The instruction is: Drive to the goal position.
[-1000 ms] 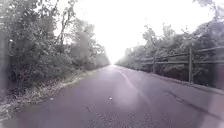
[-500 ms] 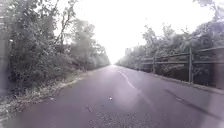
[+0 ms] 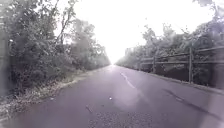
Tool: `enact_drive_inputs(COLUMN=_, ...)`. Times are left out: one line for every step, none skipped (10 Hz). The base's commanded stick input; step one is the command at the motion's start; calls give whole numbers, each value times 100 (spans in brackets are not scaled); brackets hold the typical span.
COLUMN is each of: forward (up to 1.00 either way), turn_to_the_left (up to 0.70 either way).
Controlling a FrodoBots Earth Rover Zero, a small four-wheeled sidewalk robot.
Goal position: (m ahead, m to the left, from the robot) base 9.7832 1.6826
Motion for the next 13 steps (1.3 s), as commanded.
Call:
enact_drive_inputs(forward=100, turn_to_the_left=0)
enact_drive_inputs(forward=100, turn_to_the_left=0)
enact_drive_inputs(forward=100, turn_to_the_left=0)
enact_drive_inputs(forward=100, turn_to_the_left=0)
enact_drive_inputs(forward=100, turn_to_the_left=0)
enact_drive_inputs(forward=100, turn_to_the_left=0)
enact_drive_inputs(forward=100, turn_to_the_left=0)
enact_drive_inputs(forward=100, turn_to_the_left=0)
enact_drive_inputs(forward=100, turn_to_the_left=0)
enact_drive_inputs(forward=100, turn_to_the_left=0)
enact_drive_inputs(forward=100, turn_to_the_left=0)
enact_drive_inputs(forward=100, turn_to_the_left=0)
enact_drive_inputs(forward=100, turn_to_the_left=0)
